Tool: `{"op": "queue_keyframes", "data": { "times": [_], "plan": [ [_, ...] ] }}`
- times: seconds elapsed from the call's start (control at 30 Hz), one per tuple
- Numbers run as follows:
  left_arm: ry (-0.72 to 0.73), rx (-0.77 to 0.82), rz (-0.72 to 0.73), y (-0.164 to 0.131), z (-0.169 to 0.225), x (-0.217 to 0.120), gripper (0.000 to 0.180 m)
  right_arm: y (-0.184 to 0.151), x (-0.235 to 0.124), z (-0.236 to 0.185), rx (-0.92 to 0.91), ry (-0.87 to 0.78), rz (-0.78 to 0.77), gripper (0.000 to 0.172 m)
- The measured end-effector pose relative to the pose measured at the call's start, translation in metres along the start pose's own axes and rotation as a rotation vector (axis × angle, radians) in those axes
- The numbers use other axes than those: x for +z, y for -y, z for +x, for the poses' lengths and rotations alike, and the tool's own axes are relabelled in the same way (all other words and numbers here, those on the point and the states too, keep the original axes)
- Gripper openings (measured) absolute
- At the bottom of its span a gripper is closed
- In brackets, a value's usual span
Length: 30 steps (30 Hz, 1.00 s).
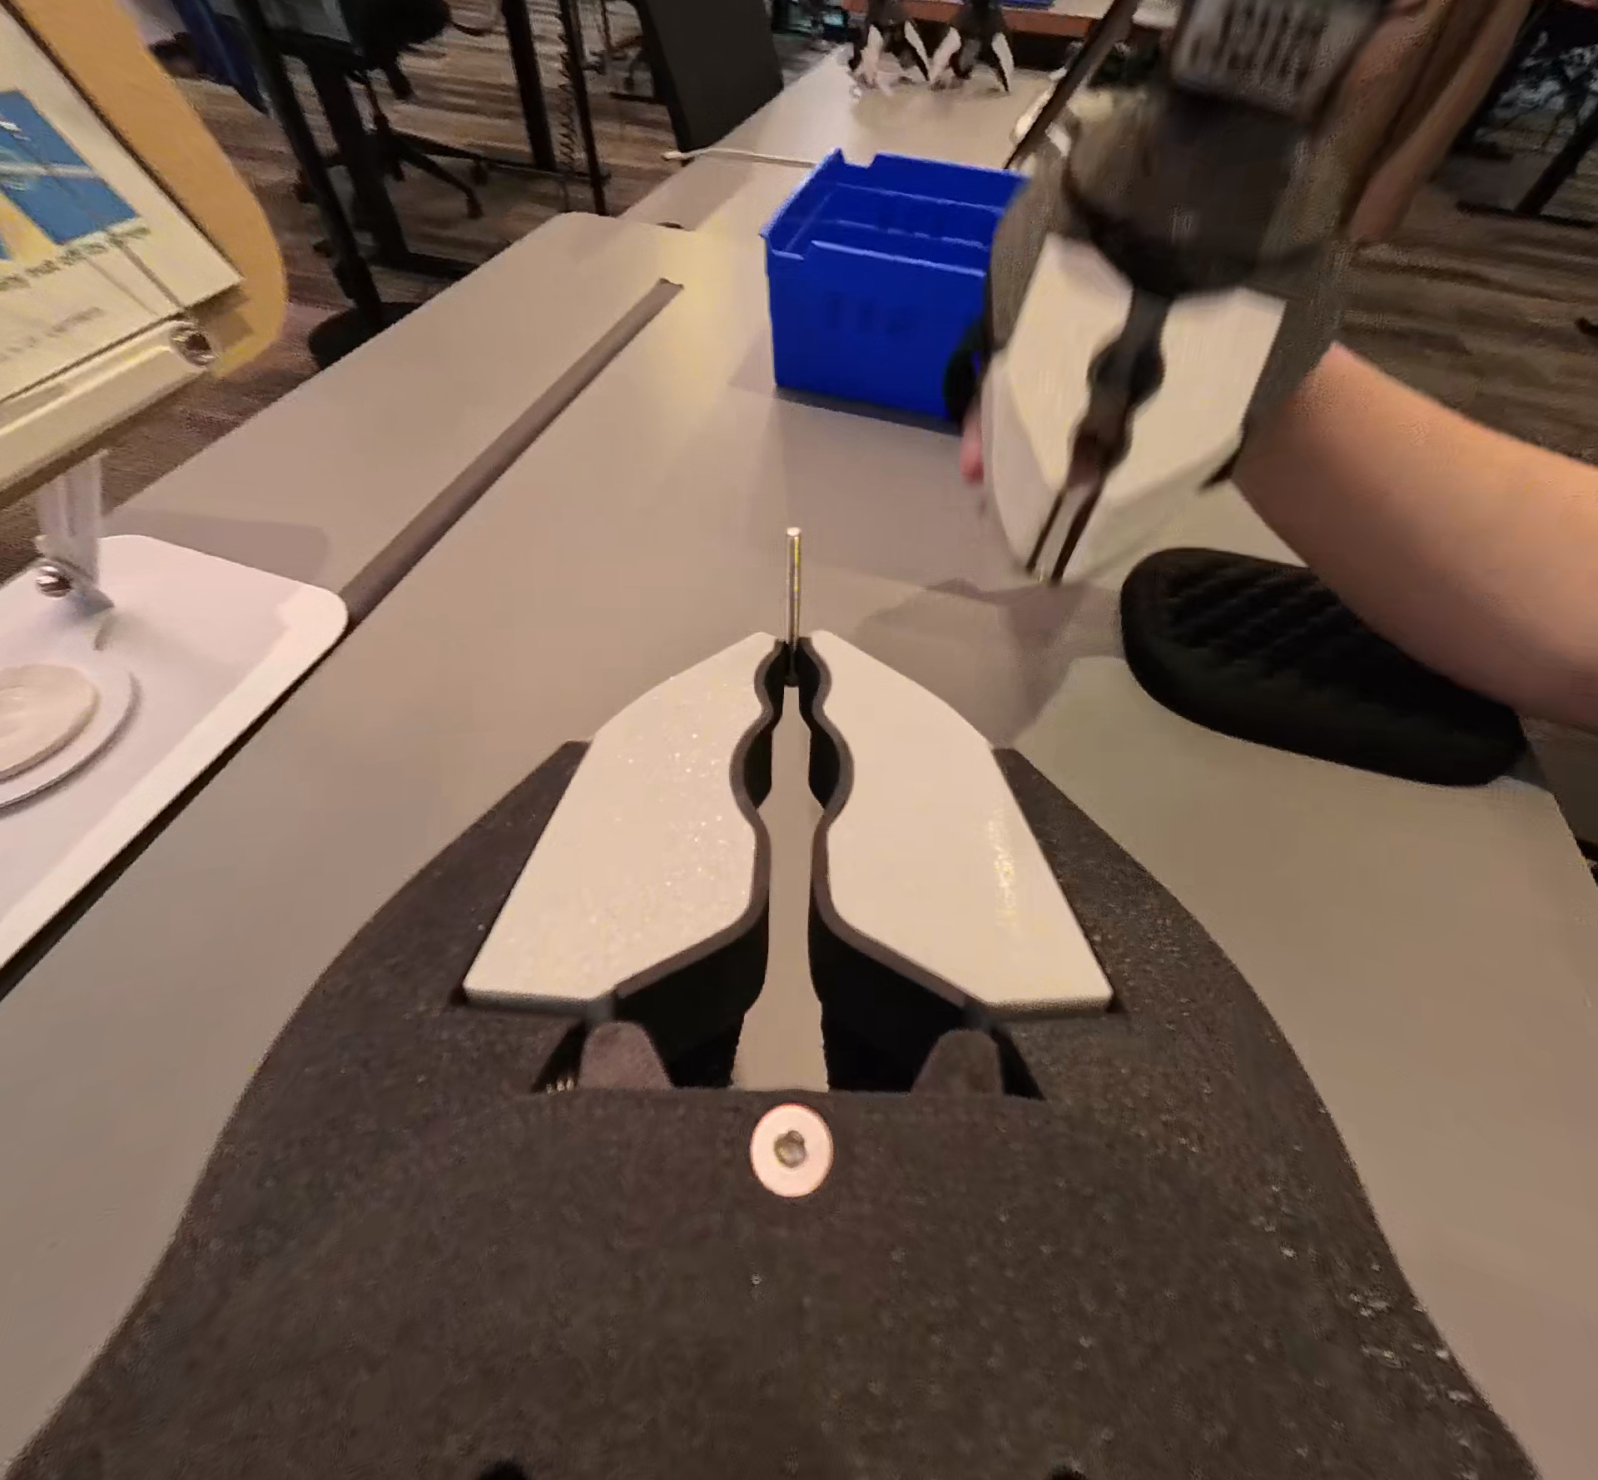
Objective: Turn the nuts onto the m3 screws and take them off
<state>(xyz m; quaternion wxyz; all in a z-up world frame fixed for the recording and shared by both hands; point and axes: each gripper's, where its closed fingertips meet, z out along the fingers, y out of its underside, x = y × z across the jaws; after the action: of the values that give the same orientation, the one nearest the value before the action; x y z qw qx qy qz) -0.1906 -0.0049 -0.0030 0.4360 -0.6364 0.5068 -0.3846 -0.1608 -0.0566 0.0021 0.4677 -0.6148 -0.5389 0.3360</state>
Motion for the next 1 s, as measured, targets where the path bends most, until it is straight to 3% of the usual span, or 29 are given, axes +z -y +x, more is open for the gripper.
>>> {"op": "queue_keyframes", "data": {
  "times": [0.2,0.4,0.5,1.0],
  "plan": [
    [-0.092,0.093,-0.099,-0.010,0.023,0.005,0.002,0.046,-0.026,0.009,-0.016,0.046,0.122,0.005],
    [-0.173,0.116,-0.146,-0.019,0.038,0.012,0.002,0.019,-0.011,0.016,0.027,0.082,0.100,0.005],
    [-0.179,0.121,-0.178,-0.026,0.040,0.017,0.002,0.020,-0.004,0.014,0.035,0.119,0.141,0.005],
    [-0.202,0.112,-0.253,-0.042,0.042,0.022,0.002,-0.012,0.022,0.009,0.002,0.135,-0.022,0.005]
  ]
}}
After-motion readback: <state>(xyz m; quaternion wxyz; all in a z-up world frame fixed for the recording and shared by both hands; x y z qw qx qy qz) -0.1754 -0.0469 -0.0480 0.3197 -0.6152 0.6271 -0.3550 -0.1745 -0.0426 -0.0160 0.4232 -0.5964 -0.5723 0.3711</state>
